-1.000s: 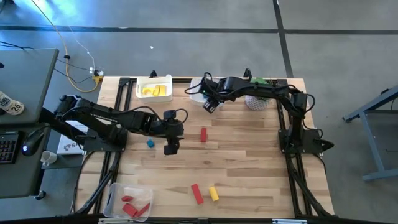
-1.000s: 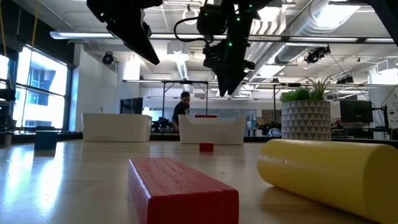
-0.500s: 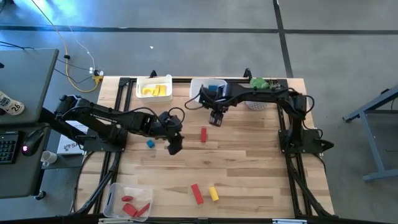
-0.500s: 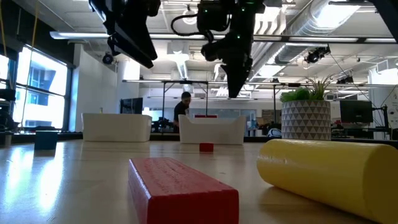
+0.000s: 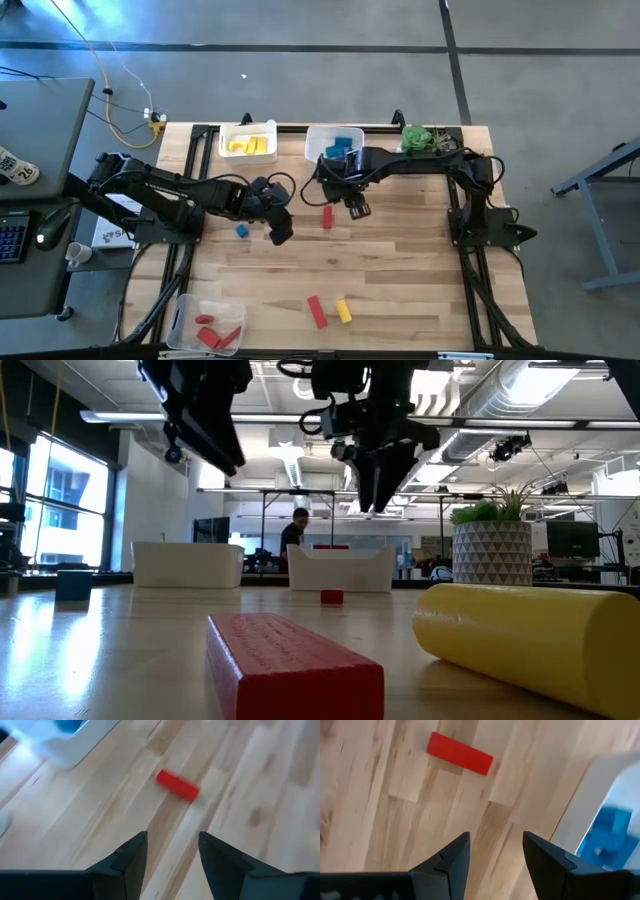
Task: Sort & place blocks by color
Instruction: Put the red block into the transparent bin
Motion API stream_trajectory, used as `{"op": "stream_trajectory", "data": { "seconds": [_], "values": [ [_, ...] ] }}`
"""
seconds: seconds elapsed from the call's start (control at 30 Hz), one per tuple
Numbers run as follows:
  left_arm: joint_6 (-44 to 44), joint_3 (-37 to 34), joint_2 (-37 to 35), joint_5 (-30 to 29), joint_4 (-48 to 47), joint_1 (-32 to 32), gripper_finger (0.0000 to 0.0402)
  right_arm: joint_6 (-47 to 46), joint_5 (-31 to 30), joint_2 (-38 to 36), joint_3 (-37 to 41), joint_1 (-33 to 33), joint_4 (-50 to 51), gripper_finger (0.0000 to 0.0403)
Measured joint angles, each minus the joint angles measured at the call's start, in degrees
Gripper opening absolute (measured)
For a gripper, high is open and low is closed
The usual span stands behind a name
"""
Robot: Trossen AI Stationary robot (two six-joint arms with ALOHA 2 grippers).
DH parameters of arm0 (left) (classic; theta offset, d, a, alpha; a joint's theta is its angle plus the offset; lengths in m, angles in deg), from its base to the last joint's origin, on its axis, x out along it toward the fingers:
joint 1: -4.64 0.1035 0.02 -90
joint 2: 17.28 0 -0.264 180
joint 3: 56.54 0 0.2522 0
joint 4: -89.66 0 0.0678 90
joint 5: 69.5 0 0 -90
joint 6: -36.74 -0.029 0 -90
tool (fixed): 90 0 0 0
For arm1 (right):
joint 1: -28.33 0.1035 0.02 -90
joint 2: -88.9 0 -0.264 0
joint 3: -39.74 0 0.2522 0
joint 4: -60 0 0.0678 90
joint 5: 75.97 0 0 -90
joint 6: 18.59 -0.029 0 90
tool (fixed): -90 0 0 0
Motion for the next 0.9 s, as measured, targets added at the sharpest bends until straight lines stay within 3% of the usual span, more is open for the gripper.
{"op": "stream_trajectory", "data": {
  "seconds": [0.37, 0.6, 0.9],
  "values": [
    [17.0, 0.0, 0.0, -1.2, -18.6, -0.6, 0.0165, 17.7, 3.1, 0.0, 0.0, 3.1, -4.2, 0.0167],
    [19.8, 0.0, 0.0, -0.5, -19.7, -4.1, 0.0165, 24.4, 6.3, 1.1, 0.0, 4.7, -7.2, 0.0167],
    [21.3, 0.0, 0.0, 1.2, -19.5, -6.7, 0.0165, 32.9, 6.1, 6.5, 0.0, 6.8, -9.9, 0.0167]
  ]
}}
